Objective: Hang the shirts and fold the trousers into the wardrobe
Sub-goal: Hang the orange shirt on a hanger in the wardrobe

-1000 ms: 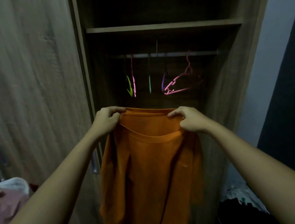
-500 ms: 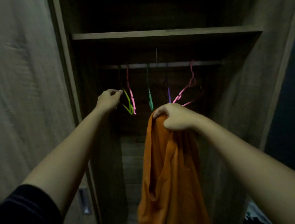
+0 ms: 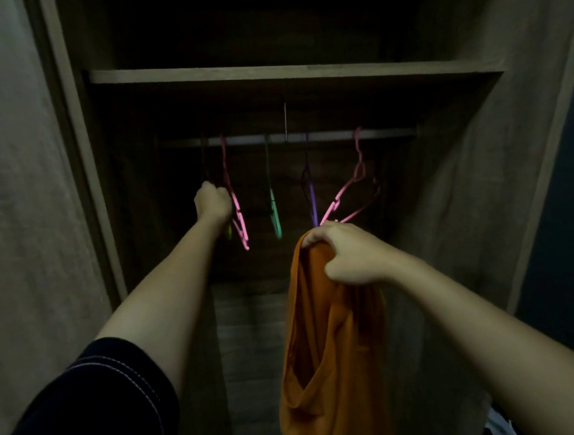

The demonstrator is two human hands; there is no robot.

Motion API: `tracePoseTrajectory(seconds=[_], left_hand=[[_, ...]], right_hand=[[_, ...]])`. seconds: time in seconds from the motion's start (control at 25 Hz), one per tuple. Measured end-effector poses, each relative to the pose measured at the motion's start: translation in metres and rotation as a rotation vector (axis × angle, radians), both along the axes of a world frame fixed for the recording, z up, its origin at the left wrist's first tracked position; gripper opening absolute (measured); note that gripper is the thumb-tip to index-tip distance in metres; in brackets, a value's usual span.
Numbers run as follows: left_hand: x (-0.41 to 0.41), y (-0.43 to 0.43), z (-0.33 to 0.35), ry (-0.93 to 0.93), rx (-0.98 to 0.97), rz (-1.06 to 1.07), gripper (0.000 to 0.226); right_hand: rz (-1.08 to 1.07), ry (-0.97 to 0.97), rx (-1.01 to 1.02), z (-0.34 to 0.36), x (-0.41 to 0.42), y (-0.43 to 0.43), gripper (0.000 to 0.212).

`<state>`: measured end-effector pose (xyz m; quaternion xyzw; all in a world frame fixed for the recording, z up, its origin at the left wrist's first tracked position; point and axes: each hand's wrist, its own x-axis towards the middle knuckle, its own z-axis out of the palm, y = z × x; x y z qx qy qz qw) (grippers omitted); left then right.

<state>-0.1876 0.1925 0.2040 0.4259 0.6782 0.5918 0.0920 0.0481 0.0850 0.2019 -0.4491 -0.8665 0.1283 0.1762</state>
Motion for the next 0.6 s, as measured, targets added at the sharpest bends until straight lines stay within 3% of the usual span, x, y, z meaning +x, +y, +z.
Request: tracePoseTrajectory(seconds=[0.2, 0.32, 0.48, 0.6], left_hand=[[0.006, -0.036, -0.004, 0.078, 0.116, 0.02, 0.033], [0.019, -0.091, -0.066, 0.198, 0.153, 0.09, 0.038], [0.024, -0.179, -0.168, 0.385, 0.037, 0.174, 0.039], [0.014, -0.228, -0.202, 0.524, -0.064, 0.146, 0.036]], right_hand=[[-0.031, 0.059, -0.016, -0.019, 0.006, 0.001, 0.062], [-0.044, 0.086, -0.066, -0.039, 0.001, -0.003, 0.062], [-0.062, 0.023, -0.071, -0.076, -0.015, -0.011, 0.063], [-0.066, -0.033, -0.085, -0.103, -0.024, -0.014, 0.062]])
